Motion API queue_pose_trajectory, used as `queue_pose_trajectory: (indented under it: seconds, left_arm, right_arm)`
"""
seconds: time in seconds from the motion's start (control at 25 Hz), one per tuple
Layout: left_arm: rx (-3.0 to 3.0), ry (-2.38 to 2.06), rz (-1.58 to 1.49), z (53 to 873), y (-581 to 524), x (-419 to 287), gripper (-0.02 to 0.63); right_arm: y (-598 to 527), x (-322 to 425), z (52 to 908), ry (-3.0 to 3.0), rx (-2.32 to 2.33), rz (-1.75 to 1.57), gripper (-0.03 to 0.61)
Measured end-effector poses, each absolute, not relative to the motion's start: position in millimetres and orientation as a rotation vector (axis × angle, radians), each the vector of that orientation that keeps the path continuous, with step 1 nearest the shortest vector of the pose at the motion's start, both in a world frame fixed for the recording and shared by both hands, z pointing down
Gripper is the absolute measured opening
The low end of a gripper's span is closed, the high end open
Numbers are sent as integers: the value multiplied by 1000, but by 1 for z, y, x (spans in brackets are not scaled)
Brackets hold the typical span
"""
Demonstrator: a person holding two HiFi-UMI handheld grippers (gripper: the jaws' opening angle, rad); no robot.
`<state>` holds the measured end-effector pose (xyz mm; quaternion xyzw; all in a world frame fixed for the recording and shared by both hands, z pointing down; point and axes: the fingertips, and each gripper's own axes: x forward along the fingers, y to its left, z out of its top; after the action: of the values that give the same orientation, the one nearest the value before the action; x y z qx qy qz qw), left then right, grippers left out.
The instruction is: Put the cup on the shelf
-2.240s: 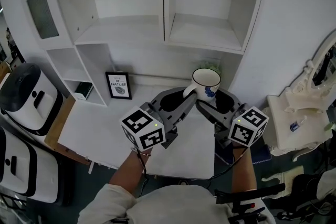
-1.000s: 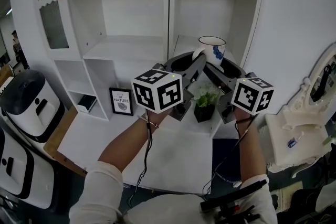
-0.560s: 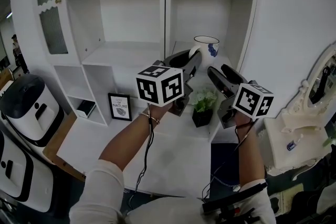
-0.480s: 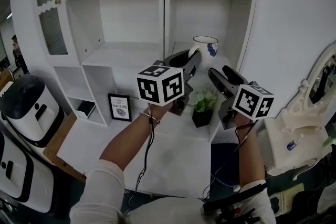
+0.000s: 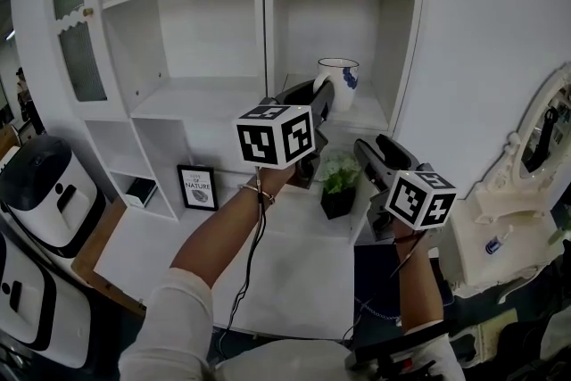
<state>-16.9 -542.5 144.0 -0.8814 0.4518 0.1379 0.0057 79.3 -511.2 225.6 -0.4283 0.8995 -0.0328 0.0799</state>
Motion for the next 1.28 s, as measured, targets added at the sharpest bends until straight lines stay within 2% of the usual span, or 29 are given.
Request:
queue_pose_trajectory:
  seconds: [0.08,0.28,0.6,1.28]
  left_arm:
    - [-2761,1419,432,141,-545,-15,61]
    - [-2748,1438,418,135,-548,-8,61]
    - [-2716,1527,356,132,-565,-8,61]
    - [-2723,1603,114,133,-617,1,61]
  right_arm:
    - [-512,81,238,2687,-1301,-128,204]
    - [-513,83,267,2702,-1323,-201,190]
    - [-518,87,293,2682,-1377,-257,119]
    - [-540,87,333,2691,-1297,-403,104]
